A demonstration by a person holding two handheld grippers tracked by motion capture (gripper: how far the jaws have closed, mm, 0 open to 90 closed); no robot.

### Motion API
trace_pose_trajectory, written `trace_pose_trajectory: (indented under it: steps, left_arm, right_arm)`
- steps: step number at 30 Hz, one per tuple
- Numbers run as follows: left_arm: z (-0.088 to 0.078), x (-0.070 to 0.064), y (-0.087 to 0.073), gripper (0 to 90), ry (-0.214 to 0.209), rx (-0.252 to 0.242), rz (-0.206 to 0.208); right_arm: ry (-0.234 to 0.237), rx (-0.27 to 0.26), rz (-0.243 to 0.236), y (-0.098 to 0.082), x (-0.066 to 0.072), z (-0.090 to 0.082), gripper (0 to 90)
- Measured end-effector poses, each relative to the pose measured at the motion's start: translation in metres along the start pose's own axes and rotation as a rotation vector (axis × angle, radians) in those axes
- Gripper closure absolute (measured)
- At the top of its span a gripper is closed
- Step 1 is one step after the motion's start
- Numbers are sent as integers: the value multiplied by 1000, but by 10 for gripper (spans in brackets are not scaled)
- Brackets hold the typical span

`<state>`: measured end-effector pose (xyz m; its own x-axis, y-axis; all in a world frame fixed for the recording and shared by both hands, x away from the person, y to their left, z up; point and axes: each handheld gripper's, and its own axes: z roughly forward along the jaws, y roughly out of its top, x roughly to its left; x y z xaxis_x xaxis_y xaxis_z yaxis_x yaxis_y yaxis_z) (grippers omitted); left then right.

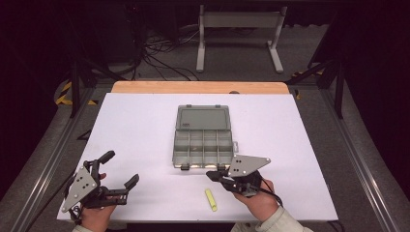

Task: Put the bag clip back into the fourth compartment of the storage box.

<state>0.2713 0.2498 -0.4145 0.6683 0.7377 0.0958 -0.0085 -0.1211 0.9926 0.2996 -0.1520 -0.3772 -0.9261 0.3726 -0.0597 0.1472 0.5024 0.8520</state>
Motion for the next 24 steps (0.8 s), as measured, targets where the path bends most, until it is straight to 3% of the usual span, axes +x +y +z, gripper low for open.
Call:
trace_pose_trajectory:
  steps: [7,9,14,15,24]
  left_arm:
    - [0,0,0,2,-1,1,-2]
    - [0,0,0,2,-1,2,-1]
    - [0,0,0,2,-1,3,-1]
    - [0,0,0,2,-2,4,-1]
    - [0,0,0,2,-1,5,-1]
  right_arm:
    - [68,164,4,0,-1,12,900]
    - [89,214,-20,-1,2,18,900]
    - [119,276,-37,-4,6,27,900]
    - [133,313,-36,-6,9,31,900]
    - [189,387,-42,-15,17,44,900]
